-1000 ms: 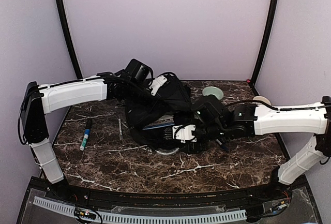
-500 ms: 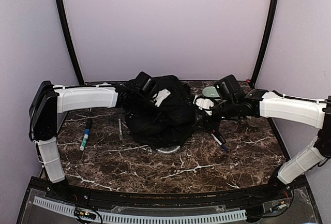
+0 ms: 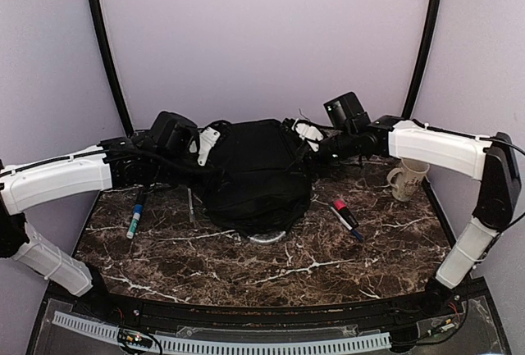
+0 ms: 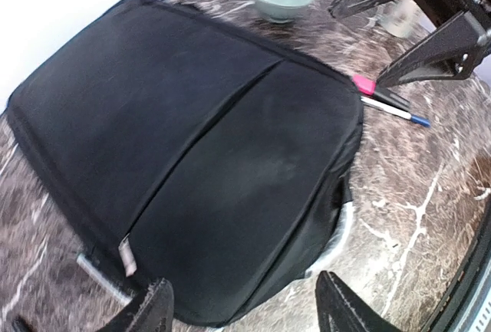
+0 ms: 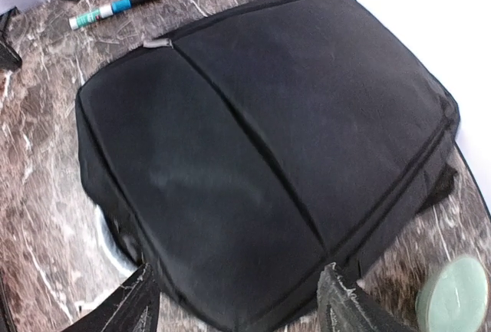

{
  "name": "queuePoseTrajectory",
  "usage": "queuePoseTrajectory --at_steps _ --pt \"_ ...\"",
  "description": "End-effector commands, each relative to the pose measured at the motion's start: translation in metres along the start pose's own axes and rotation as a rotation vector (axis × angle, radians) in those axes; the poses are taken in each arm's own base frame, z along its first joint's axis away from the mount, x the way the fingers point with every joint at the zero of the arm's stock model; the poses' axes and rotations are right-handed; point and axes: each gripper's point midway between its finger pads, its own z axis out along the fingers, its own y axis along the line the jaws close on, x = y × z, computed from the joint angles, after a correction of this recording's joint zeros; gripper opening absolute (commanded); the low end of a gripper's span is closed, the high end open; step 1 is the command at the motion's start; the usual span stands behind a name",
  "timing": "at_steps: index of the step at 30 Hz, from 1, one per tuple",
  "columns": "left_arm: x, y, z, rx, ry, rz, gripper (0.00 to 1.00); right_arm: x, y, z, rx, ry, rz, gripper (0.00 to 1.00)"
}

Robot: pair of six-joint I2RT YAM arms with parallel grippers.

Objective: Pack the student bag
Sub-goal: Hold the student bag at the center of the board.

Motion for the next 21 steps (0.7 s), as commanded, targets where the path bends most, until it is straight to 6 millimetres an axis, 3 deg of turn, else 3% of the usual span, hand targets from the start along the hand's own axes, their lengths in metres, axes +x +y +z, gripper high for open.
queuePoseTrajectory --at_steps 1,5,11,16,19,21 --pt "0.038 0.035 -0.007 -0.124 0.057 -0.14 0.62 -0.033 -0.005 0.023 -0.091 -0.047 0.075 0.69" --pt "0.065 0.043 -0.006 -0.102 0.12 -0.162 0.51 -0.034 -0.017 0.065 -0.128 -0.013 0.152 0.67" --pt "0.096 0.055 0.005 -0.122 0.221 -0.241 0.45 0.028 -0.058 0.127 -0.009 0.185 0.258 0.61" --pt "0.114 0.054 0.023 -0.105 0.274 -0.222 0.39 0.076 -0.074 0.148 -0.036 0.274 0.396 0.61" --pt "0.123 0.053 0.038 -0.1 0.297 -0.228 0.26 0.09 -0.072 0.153 -0.069 0.3 0.433 0.61" --pt "0.123 0.053 0.045 -0.096 0.288 -0.225 0.26 0.095 -0.069 0.156 -0.08 0.311 0.435 0.61"
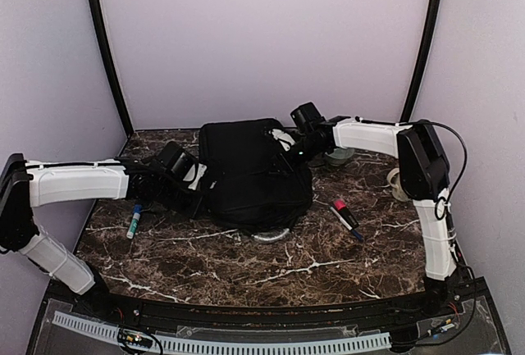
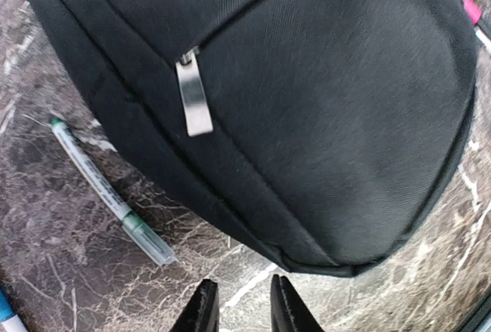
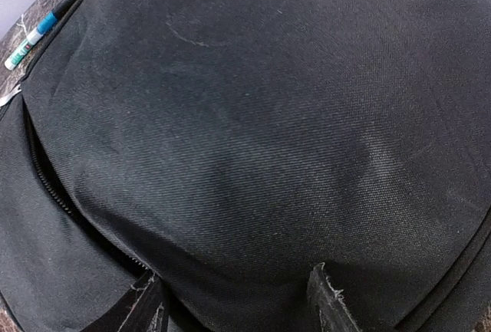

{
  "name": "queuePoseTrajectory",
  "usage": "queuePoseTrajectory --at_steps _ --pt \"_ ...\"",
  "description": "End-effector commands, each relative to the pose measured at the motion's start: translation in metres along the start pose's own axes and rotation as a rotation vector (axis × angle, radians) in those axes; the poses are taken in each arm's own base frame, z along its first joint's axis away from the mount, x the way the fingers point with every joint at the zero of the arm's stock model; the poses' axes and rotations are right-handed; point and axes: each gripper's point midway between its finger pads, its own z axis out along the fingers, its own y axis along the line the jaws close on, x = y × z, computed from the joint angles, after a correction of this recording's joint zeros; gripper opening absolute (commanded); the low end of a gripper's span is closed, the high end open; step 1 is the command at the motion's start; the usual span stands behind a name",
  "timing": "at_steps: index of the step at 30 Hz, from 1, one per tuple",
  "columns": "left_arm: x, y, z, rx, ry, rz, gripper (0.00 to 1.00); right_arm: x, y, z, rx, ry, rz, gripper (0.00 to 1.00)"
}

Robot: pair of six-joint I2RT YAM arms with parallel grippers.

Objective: Pack the student bag
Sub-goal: Hold the student bag at the center of the board, then pick up the largest pocket of the bag from the student bag.

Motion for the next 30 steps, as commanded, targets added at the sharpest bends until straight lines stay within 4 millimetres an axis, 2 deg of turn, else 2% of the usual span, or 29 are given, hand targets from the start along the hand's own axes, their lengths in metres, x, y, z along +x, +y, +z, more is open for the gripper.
queuePoseTrajectory --at_steps 1,4,9,17,22,25,30 --pt "0.003 -0.001 0.016 0.012 -0.006 -0.001 0.28 0.064 -0.028 0.027 0.029 0.171 0.136 0.61" --pt "0.0 0.0 0.022 0.007 -0.029 0.017 0.38 0.065 -0.025 0.029 0.014 0.173 0.14 0.61" --pt "0.0 -0.004 0.039 0.025 -0.016 0.035 0.39 0.063 -0.023 0.029 -0.001 0.171 0.145 0.61" --pt "-0.001 -0.001 0.057 0.0 0.017 0.048 0.32 0.066 -0.019 0.03 -0.021 0.176 0.151 0.61" --pt "-0.009 -0.004 0.048 0.024 -0.043 0.063 0.23 0.07 -0.019 0.033 -0.026 0.184 0.154 0.61" --pt "-0.012 -0.004 0.039 0.03 -0.09 0.074 0.12 0.071 -0.019 0.034 -0.031 0.185 0.157 0.61" --pt "-0.007 -0.002 0.031 0.026 -0.095 0.062 0.03 0.073 -0.019 0.035 -0.03 0.19 0.157 0.61"
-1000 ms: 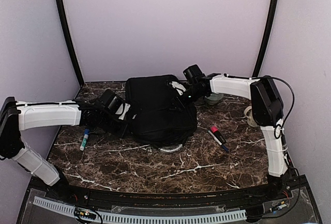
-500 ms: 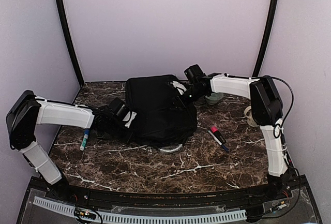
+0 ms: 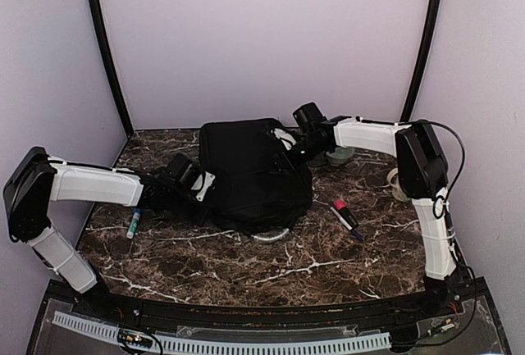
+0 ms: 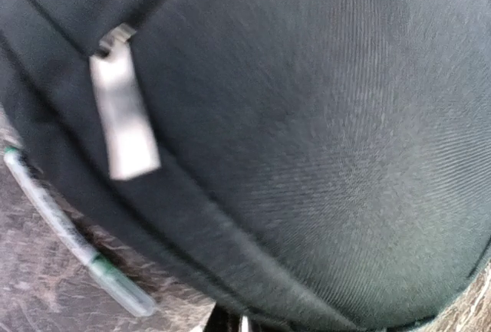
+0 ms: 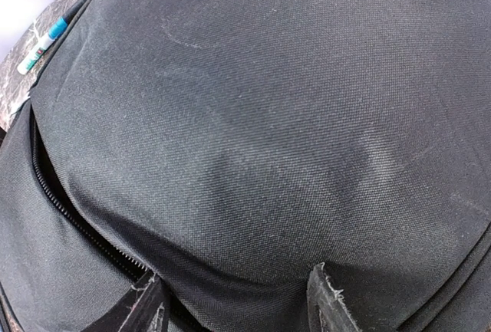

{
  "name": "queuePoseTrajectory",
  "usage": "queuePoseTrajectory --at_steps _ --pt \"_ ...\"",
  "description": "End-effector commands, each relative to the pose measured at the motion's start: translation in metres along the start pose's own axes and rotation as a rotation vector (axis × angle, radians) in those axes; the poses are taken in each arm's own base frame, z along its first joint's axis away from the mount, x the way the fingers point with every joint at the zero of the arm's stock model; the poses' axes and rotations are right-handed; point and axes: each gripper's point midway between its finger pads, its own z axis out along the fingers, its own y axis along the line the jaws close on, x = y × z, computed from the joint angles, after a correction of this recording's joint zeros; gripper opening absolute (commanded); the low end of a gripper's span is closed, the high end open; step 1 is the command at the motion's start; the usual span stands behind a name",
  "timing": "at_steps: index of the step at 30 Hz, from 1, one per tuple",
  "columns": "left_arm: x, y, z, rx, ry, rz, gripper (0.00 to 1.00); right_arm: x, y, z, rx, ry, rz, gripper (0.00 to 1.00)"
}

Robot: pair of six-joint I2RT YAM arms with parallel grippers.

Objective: Pack the student bag
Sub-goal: Pick up the largest pocket of the bag from the student bag, then zip the largest pocket of the bag in the student bag.

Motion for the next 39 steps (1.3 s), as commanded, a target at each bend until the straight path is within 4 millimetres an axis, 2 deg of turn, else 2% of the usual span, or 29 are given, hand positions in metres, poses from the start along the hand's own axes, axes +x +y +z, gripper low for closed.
queuePoseTrajectory --at_steps 1,10,17,23,39 --pt "-0.015 0.004 -0.016 -0.006 -0.088 -0.011 0.01 0.07 -0.022 0.031 0.038 0.192 0.122 0.61" --pt "0.003 -0.004 -0.028 0.055 -0.055 -0.037 0.0 0.071 -0.023 0.032 0.042 0.194 0.123 0.6" --pt "0.018 -0.033 -0.032 0.191 -0.034 -0.03 0.0 0.08 -0.028 0.038 0.062 0.217 0.138 0.6" --pt "0.029 -0.061 -0.027 0.252 -0.018 0.029 0.0 0.084 -0.03 0.042 0.06 0.229 0.151 0.6" --pt "-0.005 -0.16 -0.008 0.42 -0.076 0.226 0.0 0.092 -0.031 0.048 0.057 0.251 0.164 0.6"
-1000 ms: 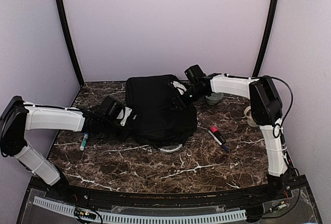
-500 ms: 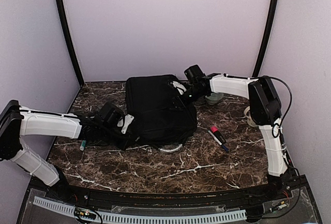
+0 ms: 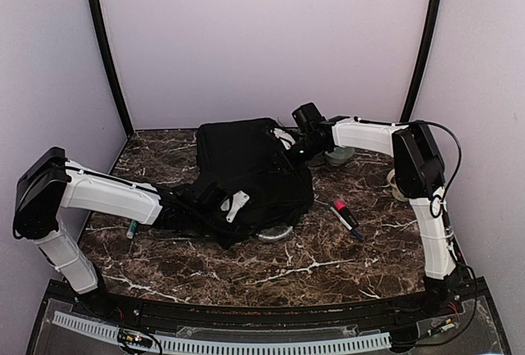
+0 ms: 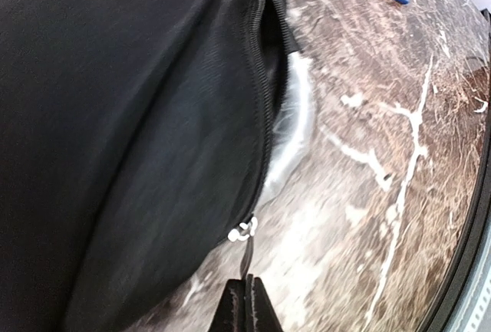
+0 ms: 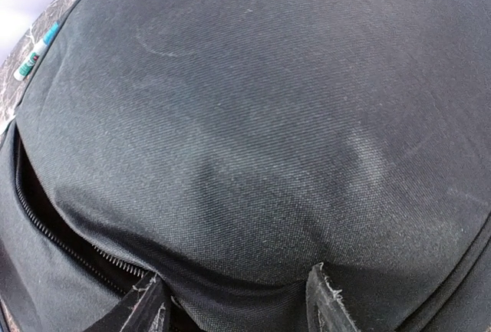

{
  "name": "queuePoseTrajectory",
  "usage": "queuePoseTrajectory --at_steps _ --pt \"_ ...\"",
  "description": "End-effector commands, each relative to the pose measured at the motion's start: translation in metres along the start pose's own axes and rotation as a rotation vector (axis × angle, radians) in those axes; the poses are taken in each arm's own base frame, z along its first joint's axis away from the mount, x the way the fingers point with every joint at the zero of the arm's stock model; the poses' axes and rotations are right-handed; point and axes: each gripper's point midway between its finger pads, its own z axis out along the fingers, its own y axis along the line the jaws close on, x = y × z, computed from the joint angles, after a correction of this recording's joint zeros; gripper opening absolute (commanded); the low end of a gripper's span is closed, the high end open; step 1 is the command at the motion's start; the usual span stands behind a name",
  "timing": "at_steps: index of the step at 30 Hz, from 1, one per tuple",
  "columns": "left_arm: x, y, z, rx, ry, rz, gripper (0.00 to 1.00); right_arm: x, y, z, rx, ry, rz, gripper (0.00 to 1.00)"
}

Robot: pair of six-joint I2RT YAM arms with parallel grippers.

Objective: Pack the student bag
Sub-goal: Zip the largest pocket of the bag in the student bag, then adjust the student bag at the center of the board.

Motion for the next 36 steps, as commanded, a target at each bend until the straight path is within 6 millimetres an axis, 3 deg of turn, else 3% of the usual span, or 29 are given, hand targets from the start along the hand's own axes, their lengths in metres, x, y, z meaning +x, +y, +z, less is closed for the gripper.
queuePoseTrajectory --at_steps 1,7,12,15,21,24,27,31,36 --pt "-0.028 -0.041 0.006 0.117 -0.054 0.092 0.0 0.093 -0.028 0.042 0.06 0.248 0.144 0.6" --pt "-0.034 -0.06 0.02 0.147 -0.036 0.139 0.0 0.093 -0.028 0.042 0.059 0.249 0.143 0.6" --pt "-0.04 -0.062 0.009 0.139 -0.05 0.17 0.02 0.086 -0.023 0.036 0.044 0.234 0.135 0.6" --pt "-0.042 -0.058 -0.008 0.098 -0.037 0.2 0.17 0.063 -0.016 0.017 0.047 0.187 0.106 0.6" --pt "-0.049 -0.047 -0.051 -0.006 0.029 0.311 0.42 0.009 0.015 -0.043 0.028 0.057 0.041 0.63" --pt "-0.051 -0.03 -0.062 -0.113 0.07 0.399 0.52 0.003 0.026 -0.067 0.042 0.029 0.008 0.64" --pt "-0.044 -0.012 -0.06 -0.2 0.144 0.485 0.58 0.014 0.034 -0.082 0.051 0.047 -0.016 0.65" --pt "-0.042 0.002 -0.057 -0.267 0.198 0.578 0.66 0.052 0.038 -0.091 0.078 0.12 -0.033 0.65" --pt "-0.042 0.008 -0.046 -0.287 0.217 0.708 0.67 0.098 0.033 -0.096 0.136 0.189 -0.04 0.66"
